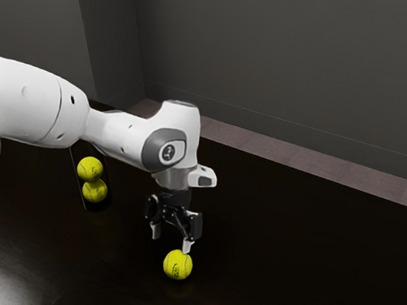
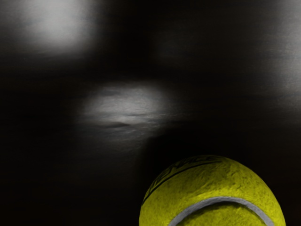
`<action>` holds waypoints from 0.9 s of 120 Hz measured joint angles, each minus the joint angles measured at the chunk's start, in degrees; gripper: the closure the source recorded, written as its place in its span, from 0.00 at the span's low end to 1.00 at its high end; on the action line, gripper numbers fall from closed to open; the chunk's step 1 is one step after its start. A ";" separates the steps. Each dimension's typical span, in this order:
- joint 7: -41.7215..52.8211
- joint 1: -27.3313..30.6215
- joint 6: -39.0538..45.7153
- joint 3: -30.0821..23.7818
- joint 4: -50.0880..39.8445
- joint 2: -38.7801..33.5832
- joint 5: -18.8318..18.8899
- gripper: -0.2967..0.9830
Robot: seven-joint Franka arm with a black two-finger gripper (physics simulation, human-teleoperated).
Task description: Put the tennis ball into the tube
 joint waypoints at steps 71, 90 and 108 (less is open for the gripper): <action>-2.41 -3.21 6.90 -0.44 -4.50 2.12 -0.79 0.23; -2.89 -3.62 7.88 -0.44 -5.65 2.07 -0.88 0.23; -3.30 -3.70 8.34 -0.44 -5.80 2.00 -0.91 0.24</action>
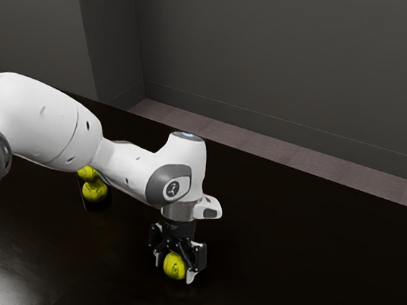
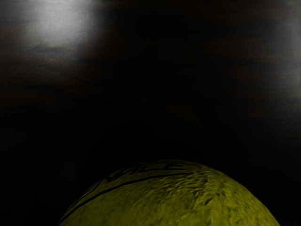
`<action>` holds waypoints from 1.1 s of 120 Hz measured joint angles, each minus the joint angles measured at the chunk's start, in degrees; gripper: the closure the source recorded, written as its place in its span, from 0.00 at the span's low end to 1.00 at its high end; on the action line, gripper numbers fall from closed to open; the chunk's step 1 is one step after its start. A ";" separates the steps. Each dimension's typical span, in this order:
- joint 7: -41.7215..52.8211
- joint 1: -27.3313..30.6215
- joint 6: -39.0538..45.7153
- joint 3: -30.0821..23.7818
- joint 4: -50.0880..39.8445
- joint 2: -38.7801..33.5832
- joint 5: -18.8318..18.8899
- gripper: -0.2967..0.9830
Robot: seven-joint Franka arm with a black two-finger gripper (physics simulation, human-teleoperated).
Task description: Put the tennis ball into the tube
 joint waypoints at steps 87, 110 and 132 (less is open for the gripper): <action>-1.22 1.72 -3.94 0.72 6.67 -10.38 10.24 0.49; -1.02 9.87 -12.81 0.68 14.82 -17.29 14.43 0.49; 0.89 20.07 -19.54 0.56 20.49 -18.15 14.58 0.49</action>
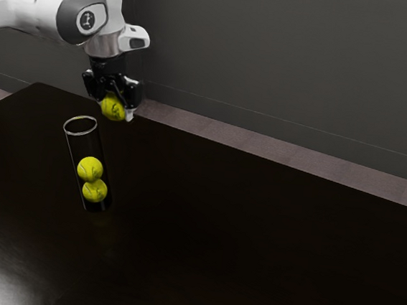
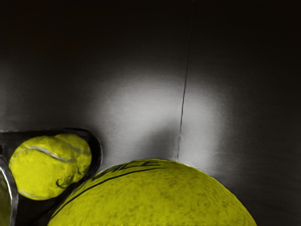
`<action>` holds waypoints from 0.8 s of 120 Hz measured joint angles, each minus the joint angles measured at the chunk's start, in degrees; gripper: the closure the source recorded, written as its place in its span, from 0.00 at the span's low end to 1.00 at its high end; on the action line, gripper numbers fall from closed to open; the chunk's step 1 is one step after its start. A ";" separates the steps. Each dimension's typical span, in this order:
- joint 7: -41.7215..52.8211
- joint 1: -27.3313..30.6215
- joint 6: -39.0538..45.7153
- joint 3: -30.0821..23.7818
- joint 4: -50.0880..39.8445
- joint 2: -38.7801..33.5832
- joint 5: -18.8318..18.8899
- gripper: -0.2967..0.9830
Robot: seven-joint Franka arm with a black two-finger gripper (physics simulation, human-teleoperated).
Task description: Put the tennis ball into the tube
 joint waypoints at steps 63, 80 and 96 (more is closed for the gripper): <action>10.14 12.75 -4.83 0.14 6.15 7.08 -6.82 0.49; 12.45 13.14 -5.03 0.84 6.22 7.36 -7.86 0.47; 14.20 13.06 -5.17 1.12 6.18 7.15 -8.98 0.37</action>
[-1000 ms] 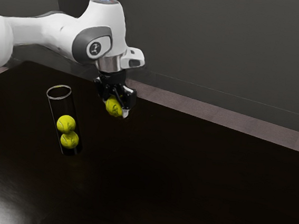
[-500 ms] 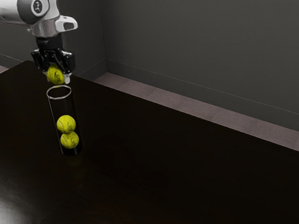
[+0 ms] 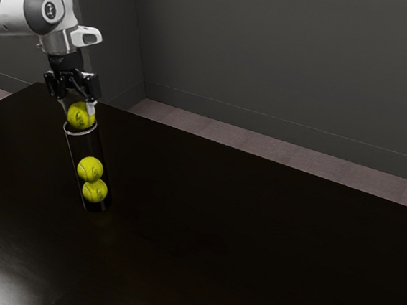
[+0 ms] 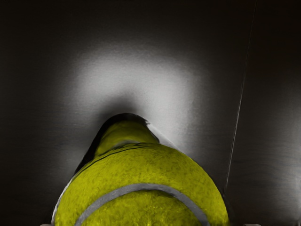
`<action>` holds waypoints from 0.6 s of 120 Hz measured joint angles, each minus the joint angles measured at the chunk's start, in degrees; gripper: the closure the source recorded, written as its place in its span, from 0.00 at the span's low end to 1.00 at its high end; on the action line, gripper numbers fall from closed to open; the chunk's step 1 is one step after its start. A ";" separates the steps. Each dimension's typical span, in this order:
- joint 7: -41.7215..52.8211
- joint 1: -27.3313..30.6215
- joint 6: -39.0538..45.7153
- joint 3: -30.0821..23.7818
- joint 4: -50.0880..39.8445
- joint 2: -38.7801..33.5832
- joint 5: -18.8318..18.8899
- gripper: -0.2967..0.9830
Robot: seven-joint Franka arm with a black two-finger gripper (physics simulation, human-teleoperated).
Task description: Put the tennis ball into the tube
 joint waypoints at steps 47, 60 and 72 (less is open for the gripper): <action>3.73 -5.49 -0.58 -0.42 -6.46 -15.03 4.20 0.25; 4.43 -7.29 -1.10 -0.74 -6.68 -17.16 6.05 0.24; 4.94 -6.83 -1.73 -0.76 -6.71 -18.36 6.82 0.24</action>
